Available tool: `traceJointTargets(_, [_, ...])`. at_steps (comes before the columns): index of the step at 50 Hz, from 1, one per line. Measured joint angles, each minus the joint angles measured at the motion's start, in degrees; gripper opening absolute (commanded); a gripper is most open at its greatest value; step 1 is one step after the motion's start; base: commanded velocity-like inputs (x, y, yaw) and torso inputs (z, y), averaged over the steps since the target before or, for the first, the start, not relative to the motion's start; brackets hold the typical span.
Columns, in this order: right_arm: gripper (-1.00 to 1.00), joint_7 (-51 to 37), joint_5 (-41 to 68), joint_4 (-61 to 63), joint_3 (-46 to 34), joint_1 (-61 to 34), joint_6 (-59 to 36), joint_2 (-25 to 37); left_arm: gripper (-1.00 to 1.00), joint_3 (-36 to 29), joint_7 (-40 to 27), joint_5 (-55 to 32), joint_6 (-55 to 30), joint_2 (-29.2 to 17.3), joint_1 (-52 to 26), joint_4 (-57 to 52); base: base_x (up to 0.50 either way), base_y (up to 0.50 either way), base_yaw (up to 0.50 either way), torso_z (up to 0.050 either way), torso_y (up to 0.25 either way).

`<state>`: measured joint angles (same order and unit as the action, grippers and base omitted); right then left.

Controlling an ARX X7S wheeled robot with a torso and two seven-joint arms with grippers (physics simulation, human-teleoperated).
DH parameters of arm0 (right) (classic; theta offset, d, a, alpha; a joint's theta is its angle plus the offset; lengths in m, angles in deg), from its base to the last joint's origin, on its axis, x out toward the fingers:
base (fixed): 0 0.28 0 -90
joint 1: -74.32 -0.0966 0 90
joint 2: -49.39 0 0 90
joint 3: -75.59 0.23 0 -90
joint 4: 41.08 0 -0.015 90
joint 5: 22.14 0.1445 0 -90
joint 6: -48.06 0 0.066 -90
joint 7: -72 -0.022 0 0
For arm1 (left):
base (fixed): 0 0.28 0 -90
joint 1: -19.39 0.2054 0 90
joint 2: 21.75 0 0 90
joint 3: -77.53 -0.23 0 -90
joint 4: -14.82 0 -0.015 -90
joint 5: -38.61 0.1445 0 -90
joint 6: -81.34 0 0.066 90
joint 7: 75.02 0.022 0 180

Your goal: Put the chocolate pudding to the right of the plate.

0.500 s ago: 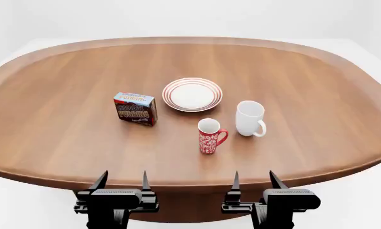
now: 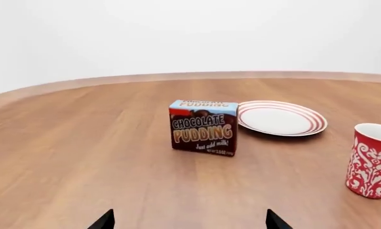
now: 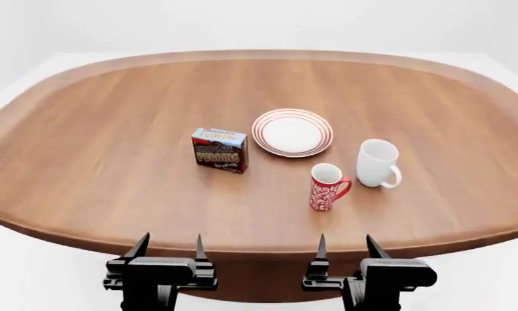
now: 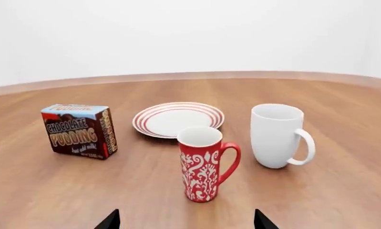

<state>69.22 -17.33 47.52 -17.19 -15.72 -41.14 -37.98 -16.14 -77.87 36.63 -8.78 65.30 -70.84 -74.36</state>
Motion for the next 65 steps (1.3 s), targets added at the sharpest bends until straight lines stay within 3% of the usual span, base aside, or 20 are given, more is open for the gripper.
traceJointTargets(18, [1.00, -1.7, 1.6, 1.7, -2.2, -0.2, -2.3, 1.8, 1.00, -1.8, -1.6, -1.3, -1.8, -1.7, -0.2, -1.2, 0.00, 0.00, 0.00, 0.000, 0.000])
traceJointTargets(29, [1.00, -3.1, 6.2, 21.8, -1.8, -7.7, -26.1, 6.0, 1.00, -0.7, -2.7, -5.4, -26.2, -3.6, -8.8, -19.6, 0.02, 0.00, 0.00, 0.000, 0.000])
traceJointTargets(38, [1.00, -3.3, 9.0, 29.5, -0.8, -11.5, -35.6, 7.7, 1.00, -0.2, -3.3, -7.4, -35.1, -4.3, -12.8, -26.4, 0.49, 0.00, 0.00, 0.000, 0.000])
traceJointTargets(65, [1.00, -3.4, 12.0, 33.1, -0.1, -13.3, -40.0, 9.0, 1.00, -0.9, -4.5, -8.7, -37.8, -5.5, -15.0, -28.5, 0.50, 0.00, 0.00, 0.000, 0.000])
